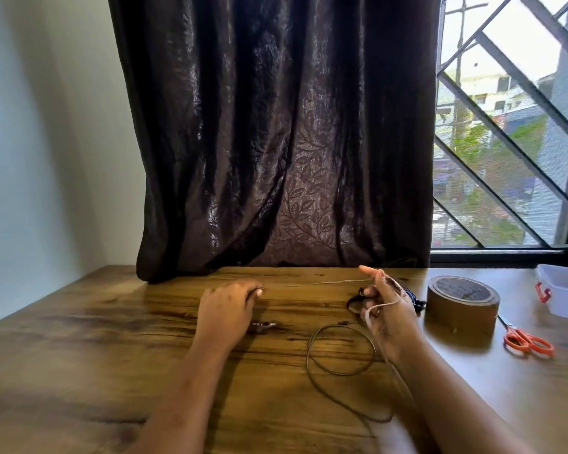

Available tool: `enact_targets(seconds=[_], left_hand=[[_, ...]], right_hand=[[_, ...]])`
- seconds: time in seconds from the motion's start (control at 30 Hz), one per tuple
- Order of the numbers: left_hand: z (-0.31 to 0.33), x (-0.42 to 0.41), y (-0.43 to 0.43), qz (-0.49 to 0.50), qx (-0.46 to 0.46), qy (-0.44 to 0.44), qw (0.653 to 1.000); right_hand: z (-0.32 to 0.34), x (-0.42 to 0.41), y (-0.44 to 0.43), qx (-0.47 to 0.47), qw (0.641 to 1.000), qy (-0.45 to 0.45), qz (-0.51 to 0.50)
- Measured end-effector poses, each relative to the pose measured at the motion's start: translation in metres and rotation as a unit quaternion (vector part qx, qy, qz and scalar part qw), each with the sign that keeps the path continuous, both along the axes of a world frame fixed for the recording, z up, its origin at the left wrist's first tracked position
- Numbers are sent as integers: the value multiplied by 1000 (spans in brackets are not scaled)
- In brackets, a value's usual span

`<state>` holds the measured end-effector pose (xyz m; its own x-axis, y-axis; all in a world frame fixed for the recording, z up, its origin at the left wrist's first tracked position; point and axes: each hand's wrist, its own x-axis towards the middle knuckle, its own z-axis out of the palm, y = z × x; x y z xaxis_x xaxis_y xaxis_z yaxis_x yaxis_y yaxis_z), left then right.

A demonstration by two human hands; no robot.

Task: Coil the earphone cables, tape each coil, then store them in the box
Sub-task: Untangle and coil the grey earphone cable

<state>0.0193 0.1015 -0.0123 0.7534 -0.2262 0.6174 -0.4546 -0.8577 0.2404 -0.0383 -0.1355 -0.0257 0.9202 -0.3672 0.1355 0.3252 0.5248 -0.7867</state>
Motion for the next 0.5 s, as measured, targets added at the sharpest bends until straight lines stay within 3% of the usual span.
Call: enact_targets(seconds=[0.17,0.3,0.37,0.43,0.5], left_hand=[[-1,1,7,34,-23,-20,999],[-1,9,16,2,-167,17,986],[-2,11,17,-18,-268,65,961],[2,7,12,-49,-453,142,879],[9,3,7,-96,-622,223,745]], right_hand=[[2,1,2,5,1000,-12,-18],[3,3,0,14,999,-12,-29],[2,4,0,28,999,-8,-22],[1,3,1,34,999,0,6],[1,3,2,27,999,7,45]])
